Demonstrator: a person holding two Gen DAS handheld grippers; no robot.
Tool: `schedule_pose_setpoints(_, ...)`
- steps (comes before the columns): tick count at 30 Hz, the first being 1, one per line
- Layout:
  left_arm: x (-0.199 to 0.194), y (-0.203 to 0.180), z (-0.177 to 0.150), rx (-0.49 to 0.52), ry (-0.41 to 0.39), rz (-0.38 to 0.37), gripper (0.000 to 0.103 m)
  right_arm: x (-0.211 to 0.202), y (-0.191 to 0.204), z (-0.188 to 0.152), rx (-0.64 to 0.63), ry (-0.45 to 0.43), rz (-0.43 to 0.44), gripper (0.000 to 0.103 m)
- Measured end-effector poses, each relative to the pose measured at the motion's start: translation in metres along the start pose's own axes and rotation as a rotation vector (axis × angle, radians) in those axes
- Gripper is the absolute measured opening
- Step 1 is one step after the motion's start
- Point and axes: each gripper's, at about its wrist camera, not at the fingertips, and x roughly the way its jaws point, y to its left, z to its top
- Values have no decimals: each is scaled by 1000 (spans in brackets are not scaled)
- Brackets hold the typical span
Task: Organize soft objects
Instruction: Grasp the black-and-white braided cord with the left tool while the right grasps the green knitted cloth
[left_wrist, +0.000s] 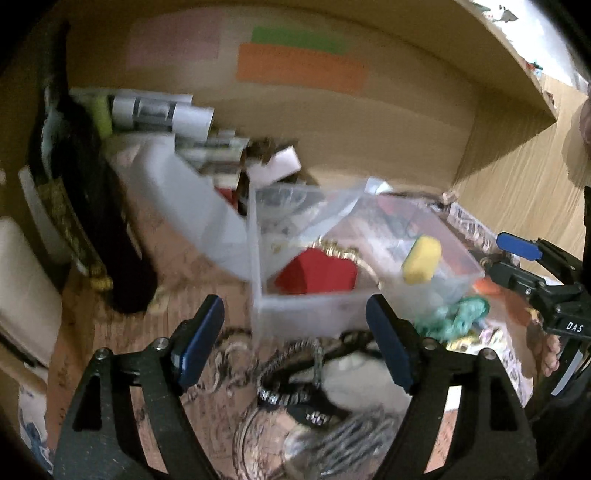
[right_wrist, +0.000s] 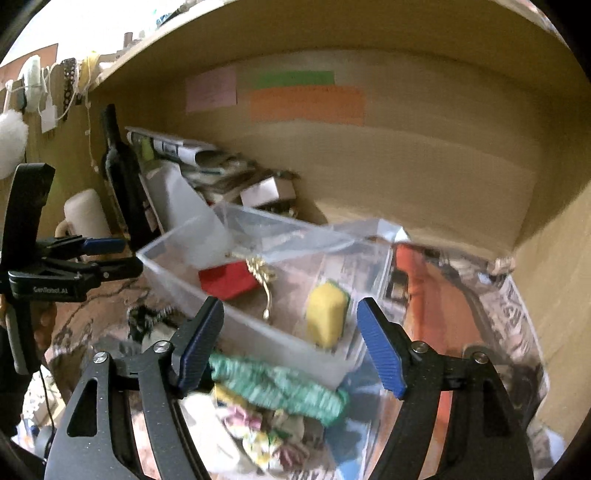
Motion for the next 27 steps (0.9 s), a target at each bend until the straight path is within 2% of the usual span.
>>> schedule_pose_setpoints(10,23,11,-43,-38,144,-15,79,13,-16,-34,80,105,7,72)
schedule_pose_setpoints(16,45,11,-47,-59,199,-48,79,20,-20,-45,113,137,29,72)
schedule_pose_setpoints(19,49,12,-46,-79,198,-60,79,25,-19,-48,118,152,40,72)
schedule_pose_setpoints(24,48,12,-46,-69,193,-85,63,31,-16,-51,116,168,55,69)
schedule_pose_setpoints(27,48,12,-46,-70,195,-107,52,35,-14,-55,105,186,62,62)
